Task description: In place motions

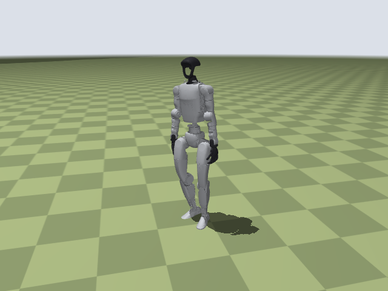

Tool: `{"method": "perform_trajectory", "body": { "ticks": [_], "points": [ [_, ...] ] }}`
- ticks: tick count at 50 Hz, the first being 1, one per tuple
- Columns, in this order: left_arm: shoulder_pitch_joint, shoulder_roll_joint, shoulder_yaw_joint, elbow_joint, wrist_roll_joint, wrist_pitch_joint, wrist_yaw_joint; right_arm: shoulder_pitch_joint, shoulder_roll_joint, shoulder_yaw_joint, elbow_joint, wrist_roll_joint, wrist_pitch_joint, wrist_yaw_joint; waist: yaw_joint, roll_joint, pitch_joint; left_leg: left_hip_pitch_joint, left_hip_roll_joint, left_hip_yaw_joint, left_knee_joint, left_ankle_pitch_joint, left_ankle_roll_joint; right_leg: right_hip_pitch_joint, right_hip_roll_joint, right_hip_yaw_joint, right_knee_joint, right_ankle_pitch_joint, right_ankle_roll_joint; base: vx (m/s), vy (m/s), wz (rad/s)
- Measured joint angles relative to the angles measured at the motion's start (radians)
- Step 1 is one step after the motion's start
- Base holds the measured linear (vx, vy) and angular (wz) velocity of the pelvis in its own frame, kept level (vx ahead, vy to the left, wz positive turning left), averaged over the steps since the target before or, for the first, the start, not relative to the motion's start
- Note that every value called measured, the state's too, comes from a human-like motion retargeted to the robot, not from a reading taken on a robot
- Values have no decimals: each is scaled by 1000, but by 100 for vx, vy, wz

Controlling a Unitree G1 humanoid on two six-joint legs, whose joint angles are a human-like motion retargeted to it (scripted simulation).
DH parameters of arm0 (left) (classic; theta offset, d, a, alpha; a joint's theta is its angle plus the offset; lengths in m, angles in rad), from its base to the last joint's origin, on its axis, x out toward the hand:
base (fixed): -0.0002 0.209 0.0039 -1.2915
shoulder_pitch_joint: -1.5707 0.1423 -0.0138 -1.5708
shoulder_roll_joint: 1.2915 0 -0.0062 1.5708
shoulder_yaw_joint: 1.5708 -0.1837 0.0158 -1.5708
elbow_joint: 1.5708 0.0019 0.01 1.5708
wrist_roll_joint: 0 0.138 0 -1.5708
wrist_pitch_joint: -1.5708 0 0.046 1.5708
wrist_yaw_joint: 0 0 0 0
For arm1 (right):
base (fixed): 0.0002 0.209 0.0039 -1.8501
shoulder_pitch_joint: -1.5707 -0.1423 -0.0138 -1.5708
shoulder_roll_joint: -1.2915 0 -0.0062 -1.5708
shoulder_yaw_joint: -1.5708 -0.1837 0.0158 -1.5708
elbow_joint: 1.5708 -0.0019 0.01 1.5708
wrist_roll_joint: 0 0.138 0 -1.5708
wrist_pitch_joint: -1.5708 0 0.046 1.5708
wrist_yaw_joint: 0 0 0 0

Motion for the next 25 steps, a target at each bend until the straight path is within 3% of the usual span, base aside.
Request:
{"method": "perform_trajectory", "body": {
  "ticks": [5,10,14,17,22,25],
  "points": [
    [-26,0,-24,-40,-3,-14,-30,2,-1,-18,-1,23,1,-9,-23,1,14,-43,-16,-124,6,28,-6,-25,28,278,16,31,46,-9,-10,127],
    [-65,9,-53,-69,19,-15,-25,-13,10,-12,-9,6,-5,-6,25,-23,39,-91,-62,-233,-22,97,-4,5,17,97,-65,18,0,-21,-13,126],
    [-81,-12,-72,-56,11,-26,10,-9,5,-30,-11,-22,-6,10,84,-25,37,-126,-61,-232,-55,114,-4,17,-20,-48,-106,27,23,-14,-4,190],
    [-75,-26,-64,-38,-15,-40,25,3,-1,-35,-18,-41,-5,2,97,-37,31,-125,-4,-1,-89,57,-14,44,-27,-178,-141,17,18,-4,5,231],
    [-62,-12,-54,-18,-16,-43,33,18,-11,-56,0,-22,-3,-14,39,-54,12,-74,92,503,-122,-14,-103,100,-54,-474,-180,-20,52,1,13,309],
    [-52,3,-49,-5,-14,-44,56,37,-16,-76,18,-18,2,-11,33,-58,-9,-16,105,814,-140,-15,-147,121,-54,-605,-186,-45,77,11,18,293]
  ]
}}
